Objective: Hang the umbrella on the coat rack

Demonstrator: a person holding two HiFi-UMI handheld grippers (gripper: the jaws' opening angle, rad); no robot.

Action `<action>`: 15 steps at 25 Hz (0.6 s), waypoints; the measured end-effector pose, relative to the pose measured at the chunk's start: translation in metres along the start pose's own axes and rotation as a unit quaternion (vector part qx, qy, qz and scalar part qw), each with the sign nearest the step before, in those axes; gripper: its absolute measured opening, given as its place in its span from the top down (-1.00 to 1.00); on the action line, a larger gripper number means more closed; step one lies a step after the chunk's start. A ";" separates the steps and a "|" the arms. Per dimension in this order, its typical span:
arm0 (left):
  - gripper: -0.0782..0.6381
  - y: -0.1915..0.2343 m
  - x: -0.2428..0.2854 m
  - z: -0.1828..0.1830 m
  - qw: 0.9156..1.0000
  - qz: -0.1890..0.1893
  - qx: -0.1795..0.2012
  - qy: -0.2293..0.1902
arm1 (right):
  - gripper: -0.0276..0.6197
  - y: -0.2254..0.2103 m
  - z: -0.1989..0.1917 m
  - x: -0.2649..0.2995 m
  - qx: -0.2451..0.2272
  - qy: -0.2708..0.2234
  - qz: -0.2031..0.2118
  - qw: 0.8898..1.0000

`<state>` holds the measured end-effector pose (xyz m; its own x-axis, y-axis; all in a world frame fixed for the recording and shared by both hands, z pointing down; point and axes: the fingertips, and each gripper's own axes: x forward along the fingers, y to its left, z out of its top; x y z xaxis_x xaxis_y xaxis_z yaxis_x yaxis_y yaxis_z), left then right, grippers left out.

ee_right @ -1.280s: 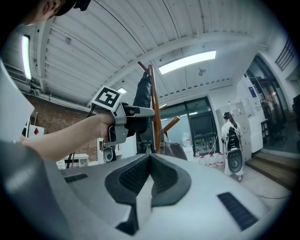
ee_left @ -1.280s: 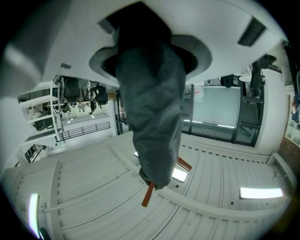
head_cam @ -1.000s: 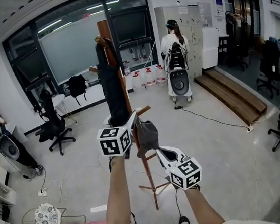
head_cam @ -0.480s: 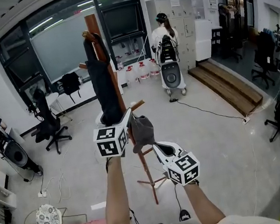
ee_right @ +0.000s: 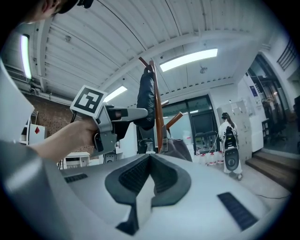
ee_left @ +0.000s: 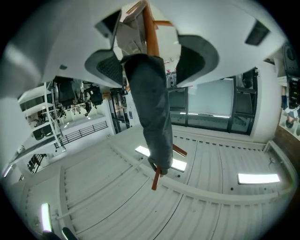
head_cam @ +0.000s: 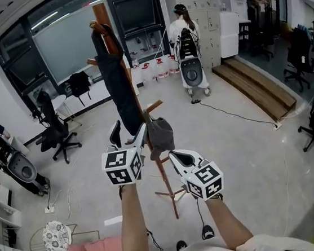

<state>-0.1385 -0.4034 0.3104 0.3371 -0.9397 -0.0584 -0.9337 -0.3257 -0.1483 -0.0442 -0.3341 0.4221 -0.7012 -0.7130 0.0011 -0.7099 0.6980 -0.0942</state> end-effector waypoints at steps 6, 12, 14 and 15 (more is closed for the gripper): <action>-0.22 -0.012 -0.031 -0.023 0.999 -0.005 -0.037 0.007 | 0.90 0.003 0.001 -0.001 0.005 0.000 0.004 1.000; -0.22 -0.015 -0.069 -0.035 0.998 0.014 -0.065 -0.001 | 0.91 0.000 0.000 -0.003 0.013 -0.002 -0.004 1.000; -0.22 -0.015 -0.078 -0.043 0.997 0.023 -0.075 0.001 | 0.91 0.001 -0.001 -0.002 0.009 0.000 -0.002 1.000; -0.22 -0.015 -0.082 -0.048 0.997 0.030 -0.078 0.004 | 0.91 0.001 -0.002 -0.003 0.008 0.001 -0.001 1.000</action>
<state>-0.1582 -0.3268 0.3652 0.2803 -0.9584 -0.0538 -0.9596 -0.2812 0.0100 -0.0433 -0.3314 0.4237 -0.7000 -0.7142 0.0037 -0.7101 0.6954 -0.1100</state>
